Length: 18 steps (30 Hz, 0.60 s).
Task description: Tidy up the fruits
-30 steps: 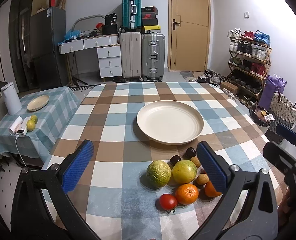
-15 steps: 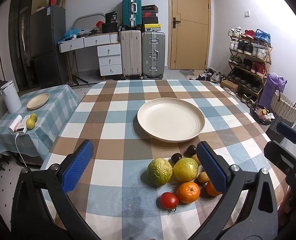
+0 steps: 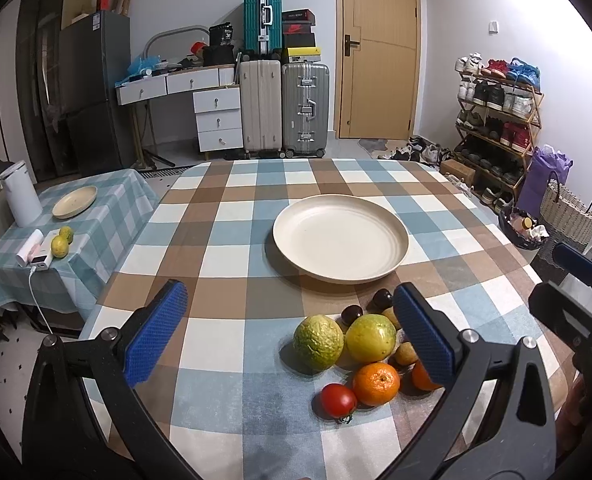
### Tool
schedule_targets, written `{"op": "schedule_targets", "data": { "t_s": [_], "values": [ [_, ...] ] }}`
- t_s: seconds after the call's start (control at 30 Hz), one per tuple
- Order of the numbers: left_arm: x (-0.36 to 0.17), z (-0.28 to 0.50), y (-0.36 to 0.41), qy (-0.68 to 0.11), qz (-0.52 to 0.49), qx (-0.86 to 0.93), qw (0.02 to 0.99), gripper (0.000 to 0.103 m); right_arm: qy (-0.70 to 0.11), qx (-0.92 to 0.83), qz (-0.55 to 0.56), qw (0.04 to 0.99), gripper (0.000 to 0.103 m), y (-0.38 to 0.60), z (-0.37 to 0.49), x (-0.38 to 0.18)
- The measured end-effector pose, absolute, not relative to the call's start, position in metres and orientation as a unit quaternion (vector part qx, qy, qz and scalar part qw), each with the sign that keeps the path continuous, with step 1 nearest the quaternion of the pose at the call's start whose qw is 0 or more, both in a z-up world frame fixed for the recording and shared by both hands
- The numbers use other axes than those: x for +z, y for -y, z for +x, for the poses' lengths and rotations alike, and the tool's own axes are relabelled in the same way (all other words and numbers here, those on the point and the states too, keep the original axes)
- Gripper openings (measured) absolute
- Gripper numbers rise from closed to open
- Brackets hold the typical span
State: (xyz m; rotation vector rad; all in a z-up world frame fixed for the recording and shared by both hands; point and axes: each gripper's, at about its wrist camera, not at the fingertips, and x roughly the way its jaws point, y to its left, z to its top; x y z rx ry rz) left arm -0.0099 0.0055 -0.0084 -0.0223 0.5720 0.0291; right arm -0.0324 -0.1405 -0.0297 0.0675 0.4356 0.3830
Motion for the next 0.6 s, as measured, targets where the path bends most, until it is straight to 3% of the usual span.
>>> {"op": "schedule_targets", "data": {
  "t_s": [0.6],
  "values": [
    [-0.0095,-0.0098,-0.0043,-0.277,-0.008,0.016,0.961,0.103,-0.215,0.188,0.031,0.958,0.103,0.1394,-0.0324,-0.0292]
  ]
}}
